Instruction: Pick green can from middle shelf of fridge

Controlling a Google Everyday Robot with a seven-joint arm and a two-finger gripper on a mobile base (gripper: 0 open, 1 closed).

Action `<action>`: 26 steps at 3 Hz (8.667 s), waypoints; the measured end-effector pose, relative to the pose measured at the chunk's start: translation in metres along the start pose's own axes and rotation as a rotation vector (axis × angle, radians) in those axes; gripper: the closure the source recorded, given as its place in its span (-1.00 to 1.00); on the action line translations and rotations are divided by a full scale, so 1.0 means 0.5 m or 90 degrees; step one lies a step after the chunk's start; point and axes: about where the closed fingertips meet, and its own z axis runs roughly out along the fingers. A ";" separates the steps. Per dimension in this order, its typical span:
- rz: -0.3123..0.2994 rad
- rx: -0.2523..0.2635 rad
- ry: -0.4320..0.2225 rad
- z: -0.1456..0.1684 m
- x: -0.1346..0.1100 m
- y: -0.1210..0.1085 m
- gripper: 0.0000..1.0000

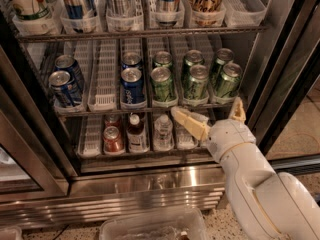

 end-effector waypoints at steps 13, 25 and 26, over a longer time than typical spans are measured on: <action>-0.109 0.021 -0.012 0.128 0.089 -0.030 -0.34; -0.162 -0.039 -0.030 0.196 -0.066 -0.053 1.00; -0.234 -0.077 -0.025 0.179 -0.098 -0.034 1.00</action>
Offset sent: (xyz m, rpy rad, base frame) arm 0.0238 0.0073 -0.0674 -0.3191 0.0347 -0.0228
